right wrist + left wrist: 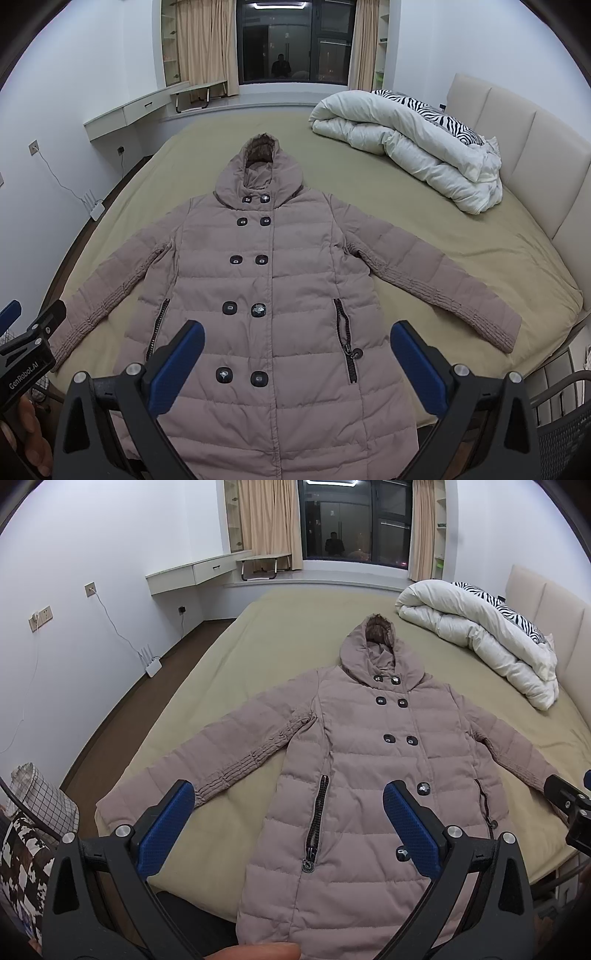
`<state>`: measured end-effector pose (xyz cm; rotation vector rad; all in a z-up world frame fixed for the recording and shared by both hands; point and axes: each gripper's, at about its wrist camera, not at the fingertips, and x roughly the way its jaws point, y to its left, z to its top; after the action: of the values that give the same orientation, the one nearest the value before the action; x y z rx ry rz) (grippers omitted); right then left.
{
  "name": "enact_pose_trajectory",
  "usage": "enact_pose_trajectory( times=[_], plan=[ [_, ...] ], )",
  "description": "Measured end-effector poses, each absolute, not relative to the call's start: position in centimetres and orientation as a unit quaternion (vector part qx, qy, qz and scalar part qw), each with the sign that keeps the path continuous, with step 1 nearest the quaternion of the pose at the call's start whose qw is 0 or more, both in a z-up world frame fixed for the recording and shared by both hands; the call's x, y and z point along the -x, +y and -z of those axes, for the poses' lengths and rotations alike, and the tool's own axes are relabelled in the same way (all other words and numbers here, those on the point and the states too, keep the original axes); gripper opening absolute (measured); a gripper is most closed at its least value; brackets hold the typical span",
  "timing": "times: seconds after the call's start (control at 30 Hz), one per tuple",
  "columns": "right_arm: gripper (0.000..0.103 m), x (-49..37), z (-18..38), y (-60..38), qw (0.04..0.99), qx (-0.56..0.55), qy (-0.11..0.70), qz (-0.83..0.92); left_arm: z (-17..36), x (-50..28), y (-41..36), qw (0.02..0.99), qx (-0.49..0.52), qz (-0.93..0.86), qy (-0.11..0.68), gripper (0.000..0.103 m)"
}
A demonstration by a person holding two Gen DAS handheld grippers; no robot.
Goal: Fold large clothes
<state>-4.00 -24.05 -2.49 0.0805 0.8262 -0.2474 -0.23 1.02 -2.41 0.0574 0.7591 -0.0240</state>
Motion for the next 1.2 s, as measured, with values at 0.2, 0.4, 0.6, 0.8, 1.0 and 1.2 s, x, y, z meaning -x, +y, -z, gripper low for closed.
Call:
enact_pose_trajectory(
  times=[0.2,0.4,0.6,0.8,1.0,1.2],
  plan=[
    [0.103,4.03,2.6,-24.03,0.908,-0.039,0.401,0.12,2.39,0.18,0.97,0.928,-0.028,0.012,0.372,0.103],
    [0.103,4.04,2.7,-24.02,0.907,-0.04,0.402,0.119,2.45,0.24,0.86,0.928,-0.029,0.012,0.372,0.103],
    [0.103,4.05,2.8,-24.02,0.907,-0.04,0.402,0.119,2.48,0.22,0.88,0.928,-0.029,0.011,0.372,0.103],
    [0.103,4.08,2.82,-24.02,0.907,-0.04,0.403,0.119,2.72,0.3,0.69,0.928,-0.03,0.012,0.371,0.103],
    [0.103,4.07,2.86,-24.0,0.906,-0.041,0.403,0.119,2.73,0.3,0.64,0.928,-0.03,0.012,0.372,0.103],
    [0.103,4.08,2.86,-23.95,0.906,-0.041,0.404,0.119,2.75,0.28,0.6,0.928,-0.029,0.012,0.372,0.103]
  ],
)
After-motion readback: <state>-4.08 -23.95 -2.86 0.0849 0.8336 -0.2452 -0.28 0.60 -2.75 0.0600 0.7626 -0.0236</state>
